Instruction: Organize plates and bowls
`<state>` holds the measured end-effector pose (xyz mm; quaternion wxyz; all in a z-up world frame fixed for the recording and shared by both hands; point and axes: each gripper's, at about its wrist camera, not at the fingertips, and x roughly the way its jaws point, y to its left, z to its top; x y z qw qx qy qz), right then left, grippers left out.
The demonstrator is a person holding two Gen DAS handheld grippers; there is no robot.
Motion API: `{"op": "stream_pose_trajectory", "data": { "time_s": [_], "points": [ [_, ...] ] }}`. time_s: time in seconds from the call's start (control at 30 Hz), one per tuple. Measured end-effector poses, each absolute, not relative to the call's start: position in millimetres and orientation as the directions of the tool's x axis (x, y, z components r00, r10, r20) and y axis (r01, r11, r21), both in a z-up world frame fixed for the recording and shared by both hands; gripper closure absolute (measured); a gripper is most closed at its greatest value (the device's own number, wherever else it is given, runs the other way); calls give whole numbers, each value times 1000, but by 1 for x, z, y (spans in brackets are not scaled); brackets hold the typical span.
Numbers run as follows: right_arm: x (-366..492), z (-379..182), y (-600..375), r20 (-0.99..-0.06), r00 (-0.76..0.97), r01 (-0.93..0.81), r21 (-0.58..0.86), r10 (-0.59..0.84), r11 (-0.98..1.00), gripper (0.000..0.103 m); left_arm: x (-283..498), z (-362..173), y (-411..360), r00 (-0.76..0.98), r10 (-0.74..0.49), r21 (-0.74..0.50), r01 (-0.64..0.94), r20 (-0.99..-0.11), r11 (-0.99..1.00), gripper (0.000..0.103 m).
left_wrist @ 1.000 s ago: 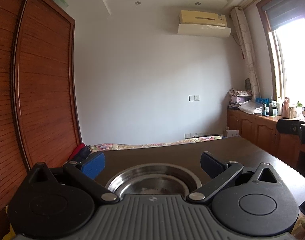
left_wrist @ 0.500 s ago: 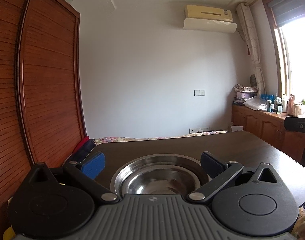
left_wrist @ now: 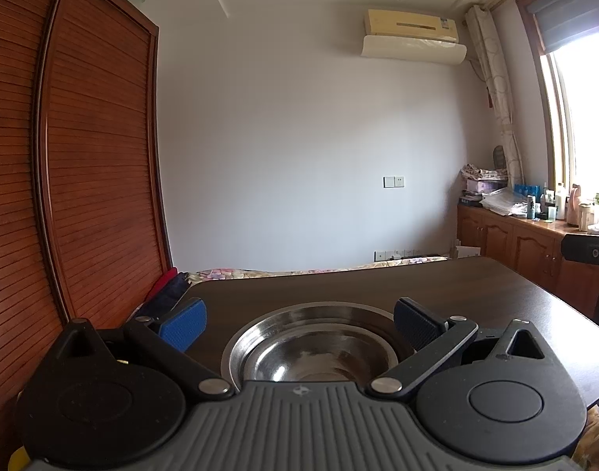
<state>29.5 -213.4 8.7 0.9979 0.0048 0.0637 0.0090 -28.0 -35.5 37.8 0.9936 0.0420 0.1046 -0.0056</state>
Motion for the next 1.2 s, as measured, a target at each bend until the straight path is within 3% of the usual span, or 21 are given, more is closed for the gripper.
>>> {"op": "stream_pose_trajectory", "data": {
  "time_s": [1.2],
  "points": [
    [30, 5, -215, -142, 990, -19, 13, 20, 1000, 0, -25, 35, -34, 976, 0, 86, 19, -216, 996, 0]
  ]
}}
